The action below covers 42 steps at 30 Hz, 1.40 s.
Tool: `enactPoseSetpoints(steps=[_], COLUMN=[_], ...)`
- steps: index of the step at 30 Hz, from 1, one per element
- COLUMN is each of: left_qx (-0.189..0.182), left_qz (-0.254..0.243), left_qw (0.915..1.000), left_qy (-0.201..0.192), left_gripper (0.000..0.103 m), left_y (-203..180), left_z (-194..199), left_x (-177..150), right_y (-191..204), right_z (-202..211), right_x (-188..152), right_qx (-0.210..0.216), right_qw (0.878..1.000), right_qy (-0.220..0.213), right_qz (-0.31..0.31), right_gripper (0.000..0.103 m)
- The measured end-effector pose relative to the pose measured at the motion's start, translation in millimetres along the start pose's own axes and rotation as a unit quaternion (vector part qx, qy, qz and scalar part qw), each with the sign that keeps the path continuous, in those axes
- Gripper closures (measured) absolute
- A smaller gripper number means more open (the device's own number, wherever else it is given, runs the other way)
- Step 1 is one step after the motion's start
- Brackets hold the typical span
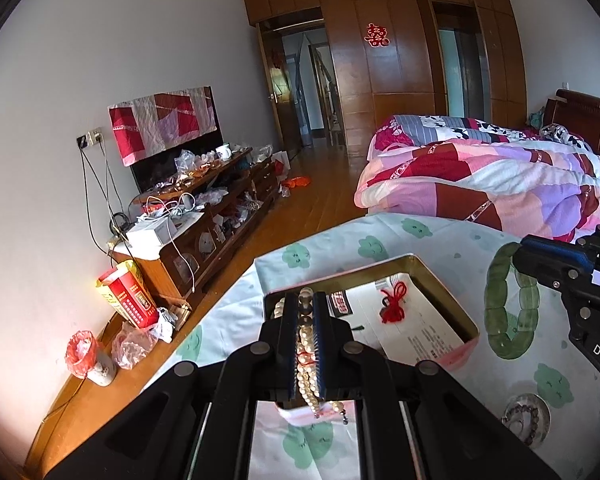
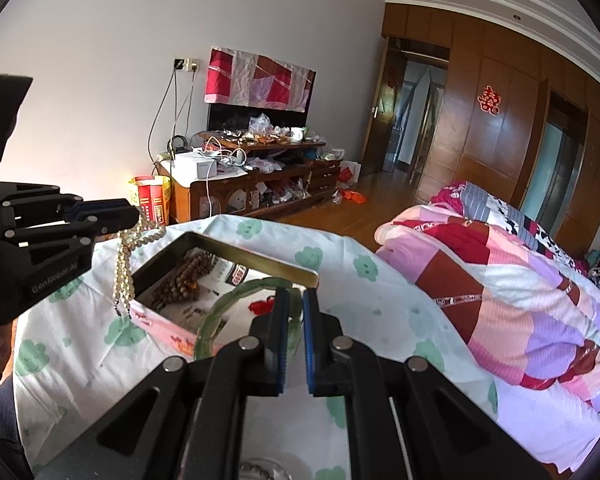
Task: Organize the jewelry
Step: 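Lift and carry the pearl necklace and jade bangle over the pink tin with both grippers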
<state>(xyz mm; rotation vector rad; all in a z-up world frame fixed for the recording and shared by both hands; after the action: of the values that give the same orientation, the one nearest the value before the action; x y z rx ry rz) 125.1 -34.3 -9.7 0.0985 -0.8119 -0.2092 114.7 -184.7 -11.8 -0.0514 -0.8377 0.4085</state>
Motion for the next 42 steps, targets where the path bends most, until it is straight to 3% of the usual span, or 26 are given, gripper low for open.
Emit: enactPoseSetpoints(steps=[16,28,42], left_qx=[0.010,0.011,0.002], left_qz=[-0.020,-0.023,-0.017], left_qw=[0.9996,0.9997,0.9990], left_qy=[-0.020,-0.001,0.042], left_gripper=[0.097,0.097,0.097], left_y=[-2,-3,-1], left_z=[-10,-42,-83], left_x=[44,55,44], right_y=[-7,-6,2], right_z=[-22,-52,-89], right_x=[33,45,43], right_qx=[0.006,0.014,0.010], right_qw=[1.000,0.999,0.997], right_qy=[0.004,0.036,0.080], right_qz=[0.009,0.008,0.017], right_gripper=[0.094,0.094,0.094])
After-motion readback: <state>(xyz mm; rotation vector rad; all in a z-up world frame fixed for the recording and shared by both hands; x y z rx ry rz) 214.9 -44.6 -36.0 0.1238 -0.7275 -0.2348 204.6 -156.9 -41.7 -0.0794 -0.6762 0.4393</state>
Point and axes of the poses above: each gripper's, at about its wrist camera, not at the fingertips, and z roughly against the way its jaws point, y to its left, x to its top, the point moved 1 cm from there along -z, roughly the way its jaws point, and after that the axes turned 13 degrees about y, right-handed, at the moved point
